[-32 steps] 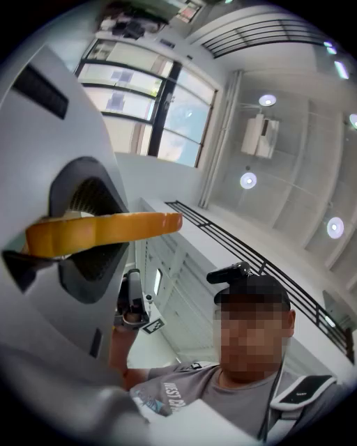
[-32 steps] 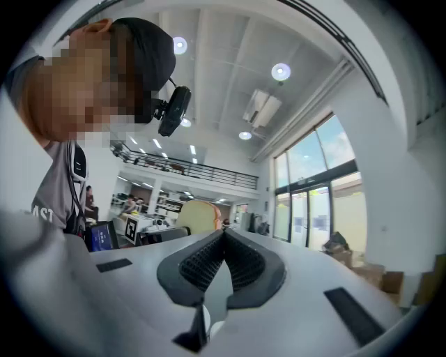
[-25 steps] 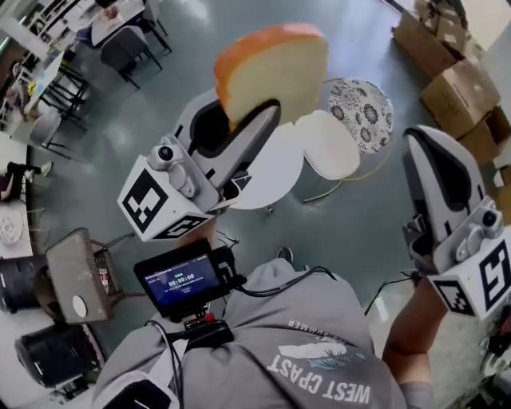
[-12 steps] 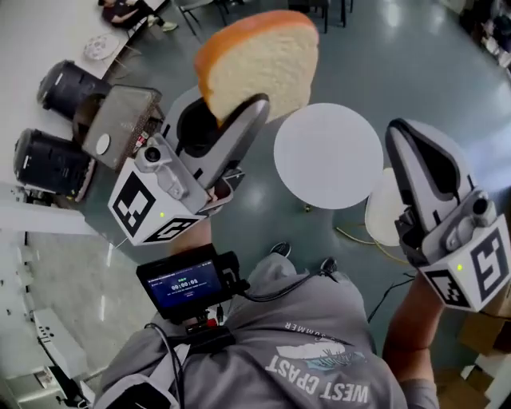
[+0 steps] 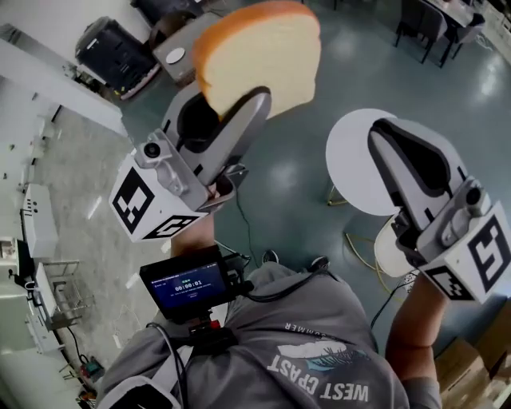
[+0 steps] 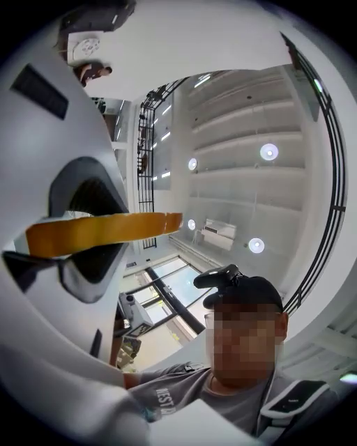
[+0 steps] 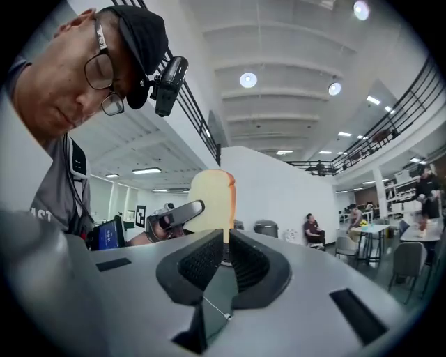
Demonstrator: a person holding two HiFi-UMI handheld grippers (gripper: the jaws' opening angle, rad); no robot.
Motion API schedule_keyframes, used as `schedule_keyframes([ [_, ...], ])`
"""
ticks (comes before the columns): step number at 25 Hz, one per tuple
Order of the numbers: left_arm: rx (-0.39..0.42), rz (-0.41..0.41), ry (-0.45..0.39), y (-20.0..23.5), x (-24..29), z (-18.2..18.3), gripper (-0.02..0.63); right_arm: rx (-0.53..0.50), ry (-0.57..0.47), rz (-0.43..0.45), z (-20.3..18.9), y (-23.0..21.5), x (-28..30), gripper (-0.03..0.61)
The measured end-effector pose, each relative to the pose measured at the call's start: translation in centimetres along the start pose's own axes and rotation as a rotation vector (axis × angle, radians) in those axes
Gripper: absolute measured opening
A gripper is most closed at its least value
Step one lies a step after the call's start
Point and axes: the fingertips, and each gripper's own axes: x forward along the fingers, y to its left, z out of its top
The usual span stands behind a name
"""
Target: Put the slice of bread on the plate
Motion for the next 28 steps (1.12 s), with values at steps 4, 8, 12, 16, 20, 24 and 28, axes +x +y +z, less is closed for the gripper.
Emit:
schedule_keyframes([
  [4,0.057,0.122,0.002,1.9,-4.3,1.2,0.097,-0.004,0.004,0.127,-0.3,1.9,4.1,0.011],
  [8,0.091,0.209,0.003,3.2,-8.1,1.4,0.097,-0.005,0.011,0.203,-1.7,3.5,6.9,0.011],
  [12,0.106,0.278,-0.004,5.5,-18.3,6.8,0.097,0.015,0.023,0.253,-0.2,12.2,13.0,0.011],
  [16,0.131,0.295,0.008,6.3,-21.6,8.5,0.097,0.025,0.025,0.279,-0.2,15.0,15.4,0.011],
  [20,0.155,0.323,0.026,6.2,-21.6,8.2,0.097,0.026,0.03,0.297,-0.6,14.5,15.7,0.011],
  [24,0.16,0.343,0.033,7.4,-25.7,9.2,0.097,0.029,0.031,0.315,-0.8,17.7,18.5,0.011],
  [28,0.163,0.355,0.034,8.8,-30.2,10.1,0.097,0.021,0.034,0.318,-1.1,20.9,22.0,0.011],
])
